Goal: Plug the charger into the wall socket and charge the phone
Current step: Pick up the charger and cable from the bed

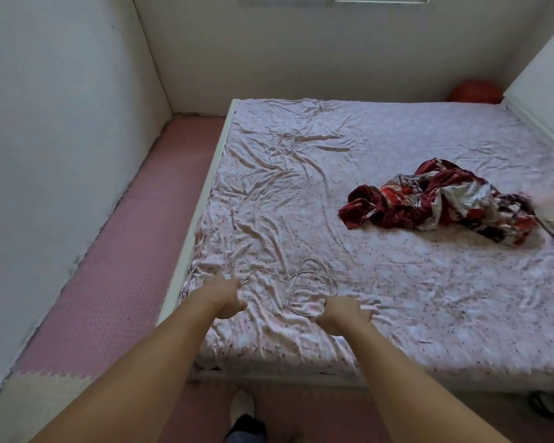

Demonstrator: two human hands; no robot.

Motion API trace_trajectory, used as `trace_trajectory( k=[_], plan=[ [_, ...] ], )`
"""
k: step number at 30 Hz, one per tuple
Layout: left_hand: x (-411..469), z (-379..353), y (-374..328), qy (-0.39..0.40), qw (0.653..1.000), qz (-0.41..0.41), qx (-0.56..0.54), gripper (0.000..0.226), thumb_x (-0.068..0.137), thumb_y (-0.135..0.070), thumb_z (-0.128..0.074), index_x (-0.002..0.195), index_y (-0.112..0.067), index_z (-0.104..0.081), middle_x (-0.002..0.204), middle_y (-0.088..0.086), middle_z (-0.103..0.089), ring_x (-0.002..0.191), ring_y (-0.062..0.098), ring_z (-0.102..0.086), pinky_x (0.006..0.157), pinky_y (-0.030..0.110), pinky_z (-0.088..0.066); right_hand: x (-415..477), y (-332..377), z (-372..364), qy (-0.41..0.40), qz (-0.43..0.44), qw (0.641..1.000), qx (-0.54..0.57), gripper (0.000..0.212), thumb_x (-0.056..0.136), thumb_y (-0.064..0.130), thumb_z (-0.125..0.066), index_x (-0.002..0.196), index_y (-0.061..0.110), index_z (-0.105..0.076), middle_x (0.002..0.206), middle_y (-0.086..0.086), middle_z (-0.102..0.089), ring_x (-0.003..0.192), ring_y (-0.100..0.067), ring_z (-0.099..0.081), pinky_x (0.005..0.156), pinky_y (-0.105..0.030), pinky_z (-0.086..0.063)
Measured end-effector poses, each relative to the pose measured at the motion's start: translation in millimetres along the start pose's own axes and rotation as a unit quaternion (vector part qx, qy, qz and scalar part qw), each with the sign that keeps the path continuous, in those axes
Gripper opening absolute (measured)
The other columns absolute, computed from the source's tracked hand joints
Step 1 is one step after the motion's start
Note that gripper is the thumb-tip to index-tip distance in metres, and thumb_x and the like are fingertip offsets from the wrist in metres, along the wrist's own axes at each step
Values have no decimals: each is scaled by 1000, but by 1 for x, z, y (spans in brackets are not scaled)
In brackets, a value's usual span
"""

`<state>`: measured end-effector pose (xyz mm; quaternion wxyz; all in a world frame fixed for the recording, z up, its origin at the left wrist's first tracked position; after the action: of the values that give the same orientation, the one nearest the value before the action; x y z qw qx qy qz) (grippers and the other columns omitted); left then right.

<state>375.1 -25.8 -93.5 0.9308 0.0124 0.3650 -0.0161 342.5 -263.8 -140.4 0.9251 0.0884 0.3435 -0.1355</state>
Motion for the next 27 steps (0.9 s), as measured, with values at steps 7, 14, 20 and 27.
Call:
trace_trajectory(
  k=[7,14,20,27],
  plan=[
    [41,29,18,-3,999,-34,20,66,94,-49,-44,149,-20,-24,155,15,-26,141,38,-24,112,47,-30,27,25,12,19,-42,999,26,36,88,21,-47,122,16,-56,127,-11,-57,123,-34,-45,104,-52,-38],
    [78,43,57,18,999,-50,4,67,94,-48,-45,150,-20,-22,154,15,-25,139,37,-29,108,45,-33,54,70,13,32,-56,998,16,35,92,29,-47,124,16,-54,136,-12,-53,133,-36,-38,107,-52,-34],
    [105,45,80,31,998,-62,-4,64,94,-46,-46,148,-18,-26,154,15,-26,141,40,-21,109,47,-30,62,87,2,43,-93,994,31,44,89,20,-47,133,13,-50,145,-14,-47,135,-33,-39,103,-46,-40],
    [140,27,83,65,995,-67,-32,61,94,-46,-45,146,-18,-30,154,22,-19,136,41,-31,106,50,-38,75,84,-7,83,-131,980,121,64,96,20,-45,151,5,-18,131,-13,-57,121,-29,-54,103,-40,-41]
  ],
)
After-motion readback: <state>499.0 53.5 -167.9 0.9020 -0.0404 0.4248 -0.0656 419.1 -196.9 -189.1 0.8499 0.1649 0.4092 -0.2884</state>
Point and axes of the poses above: each hand's wrist, its own x-axis towards the middle knuckle, its own z-axis out of the back of the hand, y = z × x, the point moved 4 cm from there along x, towards the middle knuckle
